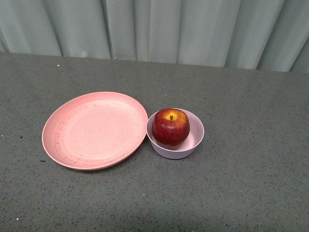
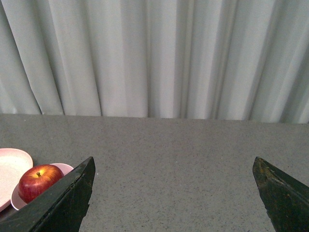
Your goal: Move apple from plate to bowl
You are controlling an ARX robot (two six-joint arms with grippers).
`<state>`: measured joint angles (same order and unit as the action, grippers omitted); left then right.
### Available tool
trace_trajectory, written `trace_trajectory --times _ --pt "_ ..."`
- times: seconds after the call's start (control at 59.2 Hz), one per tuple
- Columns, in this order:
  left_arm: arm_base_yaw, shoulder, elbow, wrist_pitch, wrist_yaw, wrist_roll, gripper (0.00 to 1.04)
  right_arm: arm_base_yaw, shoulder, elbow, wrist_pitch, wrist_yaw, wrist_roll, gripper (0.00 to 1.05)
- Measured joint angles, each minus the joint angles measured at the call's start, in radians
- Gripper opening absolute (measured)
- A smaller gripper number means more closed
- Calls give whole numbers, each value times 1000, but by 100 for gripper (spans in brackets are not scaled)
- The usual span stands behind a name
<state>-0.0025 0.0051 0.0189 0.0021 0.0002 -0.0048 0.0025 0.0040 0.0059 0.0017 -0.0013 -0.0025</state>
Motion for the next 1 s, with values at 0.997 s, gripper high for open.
trace_trajectory --times 0.997 --pt "0 0 0 0 0 0 98 0 0 0 0 0 0 95"
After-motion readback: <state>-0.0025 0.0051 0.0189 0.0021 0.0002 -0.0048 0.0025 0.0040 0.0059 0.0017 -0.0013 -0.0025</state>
